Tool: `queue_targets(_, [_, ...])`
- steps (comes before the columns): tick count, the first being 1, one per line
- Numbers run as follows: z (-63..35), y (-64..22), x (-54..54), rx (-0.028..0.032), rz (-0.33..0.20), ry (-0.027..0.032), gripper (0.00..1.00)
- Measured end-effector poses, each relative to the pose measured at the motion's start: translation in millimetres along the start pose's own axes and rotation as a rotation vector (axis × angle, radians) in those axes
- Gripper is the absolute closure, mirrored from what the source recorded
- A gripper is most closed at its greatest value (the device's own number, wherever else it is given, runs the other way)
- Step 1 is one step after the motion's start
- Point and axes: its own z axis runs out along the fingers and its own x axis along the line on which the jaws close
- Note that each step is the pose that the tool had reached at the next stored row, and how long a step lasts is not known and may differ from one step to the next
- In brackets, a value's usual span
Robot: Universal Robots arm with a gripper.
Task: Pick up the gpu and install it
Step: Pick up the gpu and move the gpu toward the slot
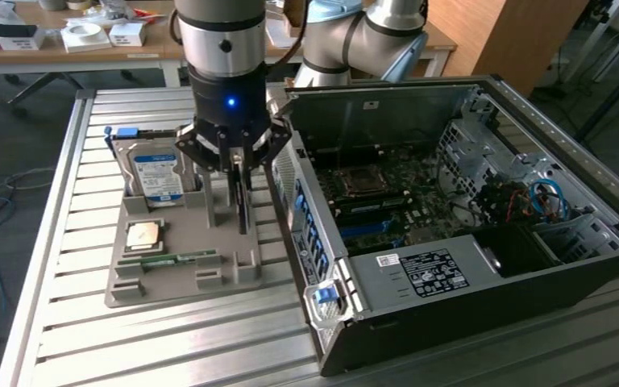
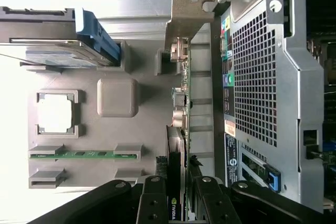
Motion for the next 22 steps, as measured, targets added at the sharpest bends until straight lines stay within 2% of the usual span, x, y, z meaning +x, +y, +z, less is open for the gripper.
queue_targets(12, [-34.0, 0.8, -1.3, -0.0001, 0.000, 0.0000, 0.74])
queue_targets(22, [-67.2, 1.7, -2.7, 0.0000, 0.000, -0.0001, 0.74])
